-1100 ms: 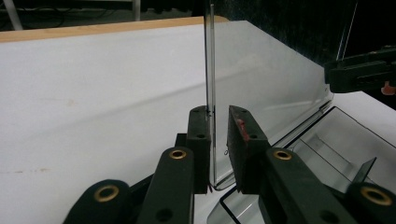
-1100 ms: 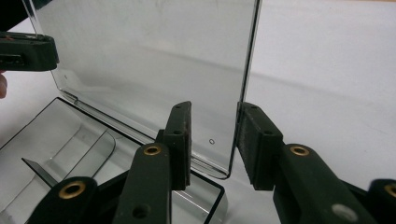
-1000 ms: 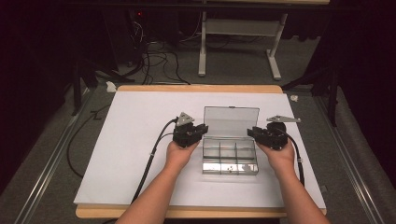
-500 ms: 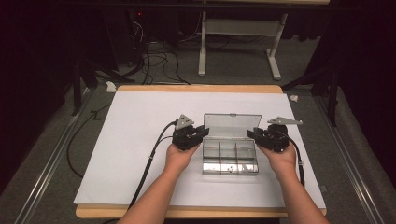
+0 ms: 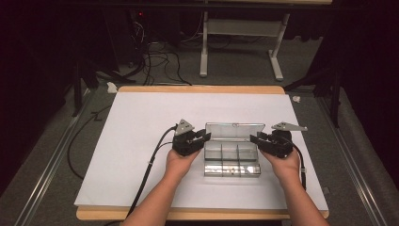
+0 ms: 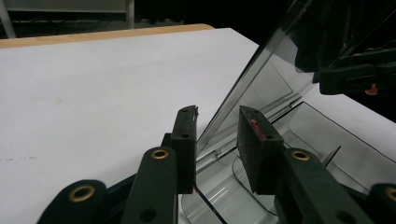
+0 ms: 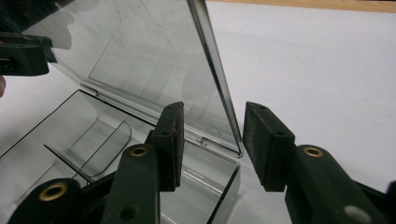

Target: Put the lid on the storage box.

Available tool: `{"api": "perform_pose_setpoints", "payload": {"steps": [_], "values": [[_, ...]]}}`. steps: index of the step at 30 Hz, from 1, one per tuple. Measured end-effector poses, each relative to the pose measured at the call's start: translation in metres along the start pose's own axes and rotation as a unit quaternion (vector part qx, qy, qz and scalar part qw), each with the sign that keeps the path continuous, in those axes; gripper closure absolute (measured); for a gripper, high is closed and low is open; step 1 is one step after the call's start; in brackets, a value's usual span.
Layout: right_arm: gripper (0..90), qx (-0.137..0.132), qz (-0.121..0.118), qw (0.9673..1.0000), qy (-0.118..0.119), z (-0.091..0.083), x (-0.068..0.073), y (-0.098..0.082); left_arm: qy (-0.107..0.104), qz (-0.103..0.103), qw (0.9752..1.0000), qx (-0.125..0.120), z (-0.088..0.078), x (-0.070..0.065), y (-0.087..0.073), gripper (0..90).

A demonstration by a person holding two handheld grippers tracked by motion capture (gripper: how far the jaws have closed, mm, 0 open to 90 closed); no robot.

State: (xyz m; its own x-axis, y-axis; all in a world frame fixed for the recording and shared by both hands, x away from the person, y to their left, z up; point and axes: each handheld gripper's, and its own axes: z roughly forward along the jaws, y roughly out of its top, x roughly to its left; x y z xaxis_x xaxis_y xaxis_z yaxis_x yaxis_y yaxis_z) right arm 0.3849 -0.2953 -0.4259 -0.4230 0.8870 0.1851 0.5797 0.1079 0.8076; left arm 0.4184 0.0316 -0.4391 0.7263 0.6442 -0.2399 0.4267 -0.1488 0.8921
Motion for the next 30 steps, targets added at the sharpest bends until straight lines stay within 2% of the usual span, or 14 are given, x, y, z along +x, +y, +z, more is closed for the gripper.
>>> {"api": "perform_pose_setpoints", "payload": {"steps": [7, 16, 24, 26, 29, 30], "values": [[56.5, 0.002, -0.013, 0.9999, -0.006, -0.002, 0.004, -0.004, 0.0, -0.002, 1.0, 0.001, -0.002, -0.004, -0.003, 65.4], [53.0, 0.001, -0.023, 0.9997, -0.012, -0.011, 0.007, -0.009, 0.005, 0.009, 0.9999, 0.004, -0.006, -0.01, -0.01, 58.8], [52.8, -0.001, -0.021, 0.9996, -0.019, -0.021, 0.005, -0.019, 0.011, 0.022, 0.9997, 0.005, -0.013, -0.012, -0.017, 58.5], [52.9, -0.002, -0.024, 0.9995, -0.022, -0.024, 0.005, -0.021, 0.008, 0.02, 0.9997, 0.007, -0.013, -0.013, -0.018, 58.6], [52.8, -0.006, -0.029, 0.9992, -0.025, -0.029, 0.006, -0.023, 0.018, 0.028, 0.9994, 0.004, -0.016, -0.013, -0.02, 58.7], [52.8, -0.007, -0.031, 0.9991, -0.026, -0.031, 0.007, -0.024, 0.014, 0.027, 0.9995, 0.006, -0.017, -0.013, -0.021, 58.7]]}}
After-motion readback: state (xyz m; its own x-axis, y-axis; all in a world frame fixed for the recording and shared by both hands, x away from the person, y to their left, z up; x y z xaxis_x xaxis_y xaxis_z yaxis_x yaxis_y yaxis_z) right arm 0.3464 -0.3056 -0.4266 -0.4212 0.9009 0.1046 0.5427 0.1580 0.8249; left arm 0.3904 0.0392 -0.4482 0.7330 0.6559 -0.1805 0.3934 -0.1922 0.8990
